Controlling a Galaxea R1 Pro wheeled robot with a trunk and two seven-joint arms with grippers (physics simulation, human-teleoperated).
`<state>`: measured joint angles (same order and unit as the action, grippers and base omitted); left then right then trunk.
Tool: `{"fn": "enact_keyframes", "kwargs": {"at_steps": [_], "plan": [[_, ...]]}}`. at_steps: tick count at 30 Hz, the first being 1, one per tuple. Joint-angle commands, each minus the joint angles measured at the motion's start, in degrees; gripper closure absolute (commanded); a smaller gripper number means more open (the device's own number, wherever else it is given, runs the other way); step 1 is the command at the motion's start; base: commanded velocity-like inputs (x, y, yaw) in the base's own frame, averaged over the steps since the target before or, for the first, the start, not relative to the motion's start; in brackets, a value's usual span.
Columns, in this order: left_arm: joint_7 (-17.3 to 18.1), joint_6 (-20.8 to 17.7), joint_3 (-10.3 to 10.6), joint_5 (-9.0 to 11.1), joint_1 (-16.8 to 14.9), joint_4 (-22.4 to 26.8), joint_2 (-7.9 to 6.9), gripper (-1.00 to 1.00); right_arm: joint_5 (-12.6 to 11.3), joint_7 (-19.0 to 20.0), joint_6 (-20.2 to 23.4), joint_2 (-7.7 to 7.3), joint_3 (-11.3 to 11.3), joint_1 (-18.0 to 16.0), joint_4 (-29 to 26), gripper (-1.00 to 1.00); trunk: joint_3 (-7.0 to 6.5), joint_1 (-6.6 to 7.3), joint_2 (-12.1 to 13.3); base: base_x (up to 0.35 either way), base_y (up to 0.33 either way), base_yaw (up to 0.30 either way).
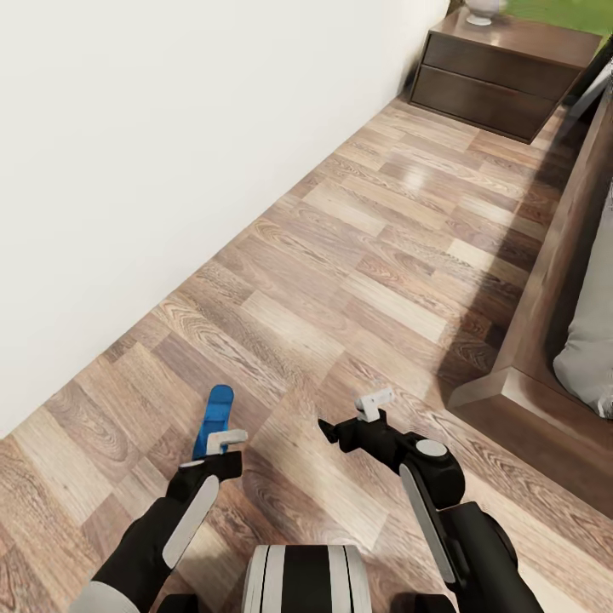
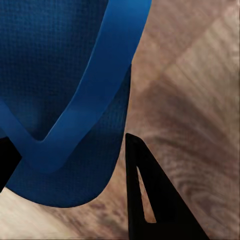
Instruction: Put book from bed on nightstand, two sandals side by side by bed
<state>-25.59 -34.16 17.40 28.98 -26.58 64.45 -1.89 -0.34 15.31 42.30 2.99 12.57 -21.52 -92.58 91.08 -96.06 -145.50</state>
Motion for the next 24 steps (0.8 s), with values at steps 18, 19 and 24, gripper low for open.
{"fn": "enact_keyframes", "kwargs": {"at_steps": [18, 19, 24], "plan": [[-4.50, -2.82, 0.43, 3.09, 8.41, 14.11, 0.63, 1.00, -0.08, 0.19, 5.85, 0.64, -0.14, 0.89, -0.06, -1.00, -3.96, 0.47, 0.23, 0.000, 0.000, 0.000], [-4.74, -2.50, 0.63, 3.06, 8.46, 13.95, 0.71, 1.00, -0.08, 0.26, 6.15, 0.44, -0.15, 0.60, -0.06, -1.00, -4.18, 0.49, 0.24, 0.000, 0.000, 0.000], [-4.98, -0.03, 0.82, 3.28, 8.53, 13.24, 0.74, 1.00, -0.09, 0.71, 6.35, 0.16, -0.11, 0.25, -0.06, -1.00, -5.29, 0.62, 0.31, 0.000, 0.000, 0.000]]}}
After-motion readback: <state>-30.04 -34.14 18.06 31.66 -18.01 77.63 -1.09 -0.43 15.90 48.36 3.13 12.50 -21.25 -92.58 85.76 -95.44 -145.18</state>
